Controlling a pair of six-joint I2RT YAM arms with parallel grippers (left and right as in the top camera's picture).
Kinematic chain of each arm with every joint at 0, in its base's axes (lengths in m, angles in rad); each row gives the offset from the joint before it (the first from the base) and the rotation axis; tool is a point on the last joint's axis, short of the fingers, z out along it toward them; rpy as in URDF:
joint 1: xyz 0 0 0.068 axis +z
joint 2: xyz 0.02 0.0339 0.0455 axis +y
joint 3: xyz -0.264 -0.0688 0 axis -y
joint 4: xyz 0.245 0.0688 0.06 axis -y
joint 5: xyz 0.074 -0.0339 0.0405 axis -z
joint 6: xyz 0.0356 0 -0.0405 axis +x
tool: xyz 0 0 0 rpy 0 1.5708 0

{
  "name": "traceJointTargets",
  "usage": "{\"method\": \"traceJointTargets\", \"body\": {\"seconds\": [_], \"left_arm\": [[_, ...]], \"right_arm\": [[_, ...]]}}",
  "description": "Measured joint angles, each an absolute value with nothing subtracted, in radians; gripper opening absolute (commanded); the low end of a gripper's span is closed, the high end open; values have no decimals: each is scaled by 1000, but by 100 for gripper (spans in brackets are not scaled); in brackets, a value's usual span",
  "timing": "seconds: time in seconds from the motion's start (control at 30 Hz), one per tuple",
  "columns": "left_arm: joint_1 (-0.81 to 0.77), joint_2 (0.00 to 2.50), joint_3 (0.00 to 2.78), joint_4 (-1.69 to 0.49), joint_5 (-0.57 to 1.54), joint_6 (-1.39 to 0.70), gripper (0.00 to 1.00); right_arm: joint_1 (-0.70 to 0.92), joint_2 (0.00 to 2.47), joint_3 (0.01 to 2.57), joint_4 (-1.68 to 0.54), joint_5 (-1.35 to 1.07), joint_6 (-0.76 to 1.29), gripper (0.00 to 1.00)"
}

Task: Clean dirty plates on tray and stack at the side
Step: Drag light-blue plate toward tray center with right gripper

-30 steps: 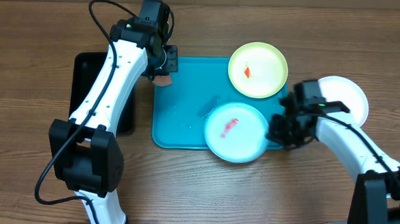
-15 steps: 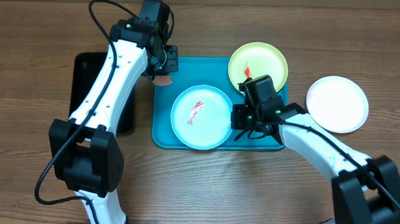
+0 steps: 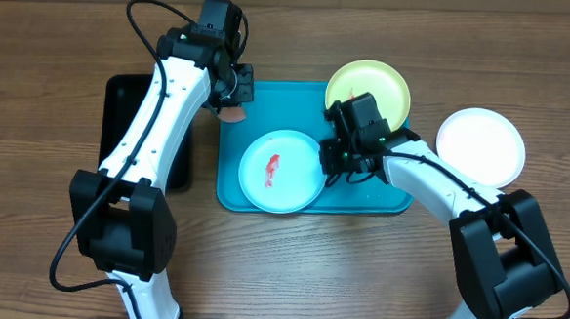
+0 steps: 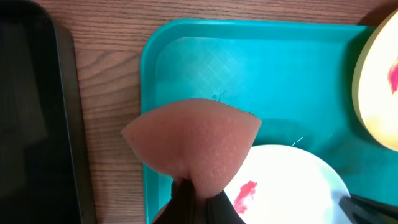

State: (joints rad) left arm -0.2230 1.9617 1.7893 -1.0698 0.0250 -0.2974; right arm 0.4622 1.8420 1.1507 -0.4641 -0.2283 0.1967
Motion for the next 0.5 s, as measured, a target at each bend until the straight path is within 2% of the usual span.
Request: {"method": "traceJointTargets", "body": {"seconds": [0.1, 0.17, 0.3, 0.5], "left_arm": [[-223, 1962, 1789, -1070, 25, -297, 4], [-223, 1962, 1789, -1070, 25, -297, 4], [-223, 1962, 1789, -1070, 25, -297, 4], [-223, 1962, 1789, -1074, 25, -297, 4]], "right_arm": [[464, 1842, 1180, -464, -228, 189, 29], [466, 1842, 1201, -470, -229, 187, 41], [465, 1842, 1241, -562, -224, 196, 57], [448, 1842, 1281, -750, -220, 316, 57]]}}
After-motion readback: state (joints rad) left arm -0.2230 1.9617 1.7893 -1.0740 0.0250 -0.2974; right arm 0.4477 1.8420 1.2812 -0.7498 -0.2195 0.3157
